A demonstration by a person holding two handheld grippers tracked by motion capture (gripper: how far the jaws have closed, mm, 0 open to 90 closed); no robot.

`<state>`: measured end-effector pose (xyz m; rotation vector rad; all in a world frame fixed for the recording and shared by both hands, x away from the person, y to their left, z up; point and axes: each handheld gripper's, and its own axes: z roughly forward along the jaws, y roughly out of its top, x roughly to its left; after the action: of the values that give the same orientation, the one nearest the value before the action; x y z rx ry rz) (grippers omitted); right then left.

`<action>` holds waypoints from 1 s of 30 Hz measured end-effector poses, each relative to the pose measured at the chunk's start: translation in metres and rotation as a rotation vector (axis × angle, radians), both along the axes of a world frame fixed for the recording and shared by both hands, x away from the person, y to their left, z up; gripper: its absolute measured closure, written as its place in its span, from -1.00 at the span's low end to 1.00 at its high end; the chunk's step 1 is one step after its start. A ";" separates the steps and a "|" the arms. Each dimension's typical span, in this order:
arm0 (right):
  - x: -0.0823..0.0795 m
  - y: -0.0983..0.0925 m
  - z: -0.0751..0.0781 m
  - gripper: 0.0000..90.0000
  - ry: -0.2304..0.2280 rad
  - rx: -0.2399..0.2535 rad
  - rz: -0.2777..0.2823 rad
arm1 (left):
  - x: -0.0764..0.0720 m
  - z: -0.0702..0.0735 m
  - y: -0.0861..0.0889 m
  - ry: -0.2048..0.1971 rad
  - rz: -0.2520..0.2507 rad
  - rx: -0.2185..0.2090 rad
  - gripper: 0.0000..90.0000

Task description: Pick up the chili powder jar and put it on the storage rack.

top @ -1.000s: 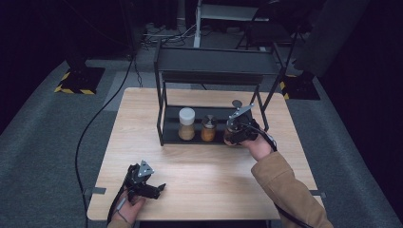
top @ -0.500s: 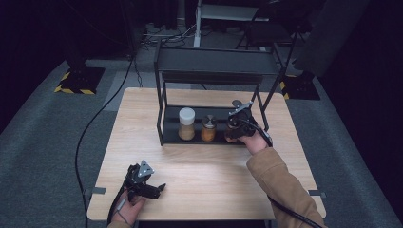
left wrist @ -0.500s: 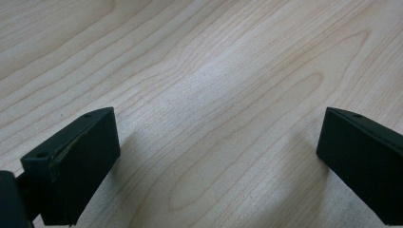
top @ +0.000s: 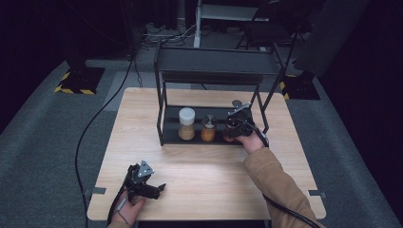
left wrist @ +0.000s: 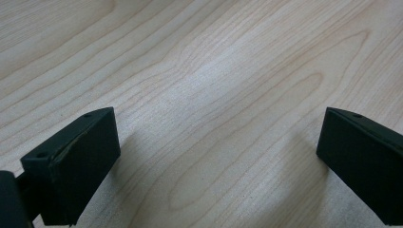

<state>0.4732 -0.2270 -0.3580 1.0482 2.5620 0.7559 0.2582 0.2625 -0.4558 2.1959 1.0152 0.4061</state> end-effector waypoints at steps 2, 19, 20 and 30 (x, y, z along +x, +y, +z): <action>0.002 -0.001 -0.002 -0.30 0.009 0.007 -0.007 | 0.000 0.000 0.000 0.001 0.000 0.000 -1.00; 0.007 0.000 -0.004 -0.57 0.028 0.016 -0.020 | 0.000 0.000 0.000 0.000 0.000 0.000 -1.00; 0.006 0.001 -0.002 -0.62 0.022 0.014 -0.020 | 0.000 0.000 0.000 0.001 0.000 -0.001 -1.00; -0.015 0.001 0.024 -0.95 -0.062 0.019 -0.033 | 0.000 0.000 0.000 0.000 0.000 -0.003 -1.00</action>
<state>0.4580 -0.2259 -0.3338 1.0528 2.4843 0.7930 0.2581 0.2626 -0.4561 2.1933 1.0151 0.4045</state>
